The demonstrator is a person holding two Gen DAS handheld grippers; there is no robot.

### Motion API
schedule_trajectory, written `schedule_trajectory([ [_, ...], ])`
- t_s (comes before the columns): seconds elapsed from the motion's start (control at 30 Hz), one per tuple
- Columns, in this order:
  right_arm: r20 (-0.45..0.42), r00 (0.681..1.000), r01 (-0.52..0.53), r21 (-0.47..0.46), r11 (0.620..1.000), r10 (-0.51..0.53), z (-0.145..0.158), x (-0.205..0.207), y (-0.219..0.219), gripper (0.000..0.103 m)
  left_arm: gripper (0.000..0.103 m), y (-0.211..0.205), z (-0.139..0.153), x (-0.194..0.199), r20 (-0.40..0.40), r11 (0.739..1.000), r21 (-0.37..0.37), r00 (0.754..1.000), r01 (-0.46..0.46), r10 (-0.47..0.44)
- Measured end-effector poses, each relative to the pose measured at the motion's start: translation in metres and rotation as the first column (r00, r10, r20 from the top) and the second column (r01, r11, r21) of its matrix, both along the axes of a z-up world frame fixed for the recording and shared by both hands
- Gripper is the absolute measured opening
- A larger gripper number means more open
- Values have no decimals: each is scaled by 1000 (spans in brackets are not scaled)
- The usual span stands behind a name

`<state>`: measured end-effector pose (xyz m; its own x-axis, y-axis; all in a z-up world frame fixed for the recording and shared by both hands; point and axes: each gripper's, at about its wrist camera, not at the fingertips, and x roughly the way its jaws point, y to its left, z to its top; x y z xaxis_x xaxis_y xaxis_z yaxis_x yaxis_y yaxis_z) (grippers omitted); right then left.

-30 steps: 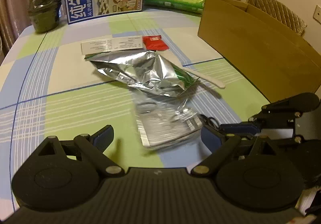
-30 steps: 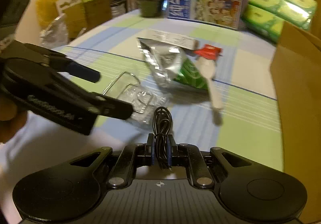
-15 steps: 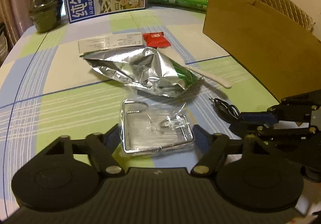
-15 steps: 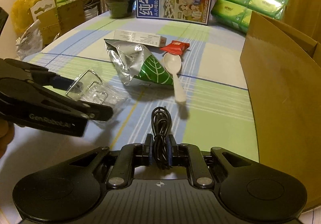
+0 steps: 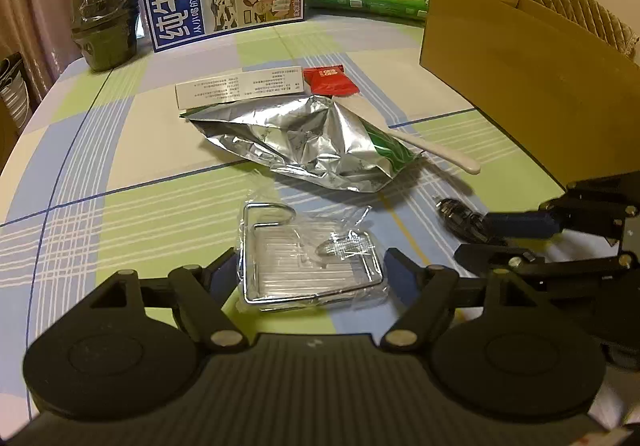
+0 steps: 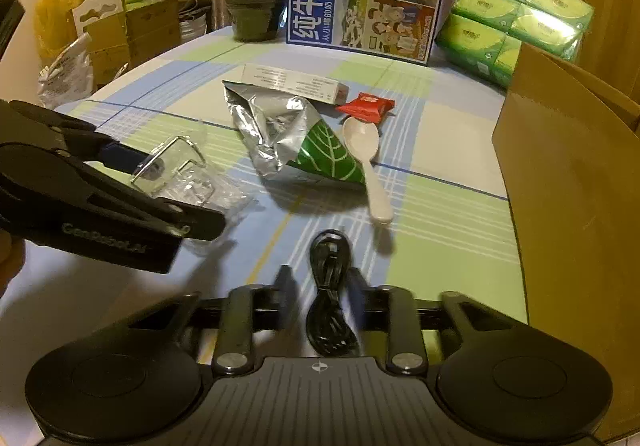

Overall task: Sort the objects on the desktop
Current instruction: 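Carry the black cable with the right tool while the left tool carries the wire rack to the box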

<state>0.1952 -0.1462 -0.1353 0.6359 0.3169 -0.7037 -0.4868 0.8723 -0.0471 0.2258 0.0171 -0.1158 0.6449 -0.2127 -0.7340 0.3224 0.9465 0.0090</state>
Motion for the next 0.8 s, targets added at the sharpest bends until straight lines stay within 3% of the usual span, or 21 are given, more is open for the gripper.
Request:
schedule_trajectory([
  [0.33,-7,999,38,16,999,-38,2,-1,-2,12,76,0,-2,2,7,1000,1,1000,-7,6],
  [0.53,-14,999,46,33,998,-45,3,-1,-3,12,67,1,-1,1,2,1000,4,1000,-7,7],
  [0.8,11,998,63,74,995,-64,15,-4,-8,12,66,4,16,-15,11,999,-32,1000,-16,16],
])
